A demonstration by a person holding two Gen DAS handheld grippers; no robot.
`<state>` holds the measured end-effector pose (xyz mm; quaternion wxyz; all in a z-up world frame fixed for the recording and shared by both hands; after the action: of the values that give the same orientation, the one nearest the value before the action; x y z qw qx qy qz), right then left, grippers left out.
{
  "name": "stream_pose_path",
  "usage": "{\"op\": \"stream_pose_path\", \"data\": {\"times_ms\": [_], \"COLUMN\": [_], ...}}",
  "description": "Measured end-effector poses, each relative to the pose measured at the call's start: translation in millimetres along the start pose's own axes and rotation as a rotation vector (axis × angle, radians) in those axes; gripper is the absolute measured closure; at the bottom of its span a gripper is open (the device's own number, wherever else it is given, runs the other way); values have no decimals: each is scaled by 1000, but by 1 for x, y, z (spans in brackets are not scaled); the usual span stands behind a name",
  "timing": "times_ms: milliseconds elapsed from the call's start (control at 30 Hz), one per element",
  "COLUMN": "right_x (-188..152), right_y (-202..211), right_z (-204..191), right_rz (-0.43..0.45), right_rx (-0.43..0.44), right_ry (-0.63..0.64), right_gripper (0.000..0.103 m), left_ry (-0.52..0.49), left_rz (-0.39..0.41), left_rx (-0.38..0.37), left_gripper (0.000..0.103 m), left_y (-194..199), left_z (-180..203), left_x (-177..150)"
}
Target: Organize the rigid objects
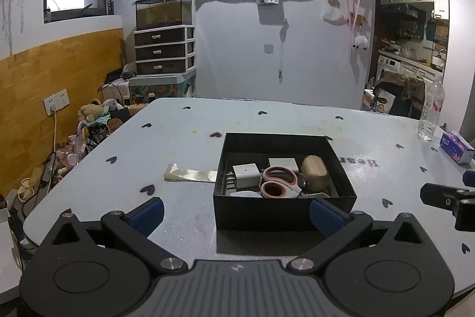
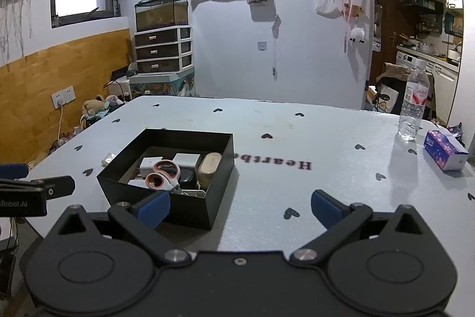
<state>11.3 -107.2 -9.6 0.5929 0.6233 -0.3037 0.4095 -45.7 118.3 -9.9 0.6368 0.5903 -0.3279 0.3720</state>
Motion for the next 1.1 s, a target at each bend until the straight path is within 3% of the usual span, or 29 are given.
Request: {"op": "stream_pose_path", "data": {"times_ms": [1100], "right_x": [-5], "right_y": [-4], "right_z": [12], "right_rz": [-15], "right_rx": [-25], "right_ry": [-20], "right_gripper": [1], "left_ry": [-7], "left_rz": [1], "left_rx": [-3], "left_gripper": [0], "left_y": [0], "left_z": [2], "left_x": [-1]}}
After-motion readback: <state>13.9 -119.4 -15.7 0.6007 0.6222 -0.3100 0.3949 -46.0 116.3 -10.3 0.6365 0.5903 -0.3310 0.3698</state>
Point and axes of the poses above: each gripper's, at about its wrist camera, not at the fingertips, and y roughly against the way its jaws point, z to its right, x to its top, the point moved 10 cm from there along -y, roughly the way its jaws point, and after that the axes turned 12 degrees about -x, right-handed, at the moved point
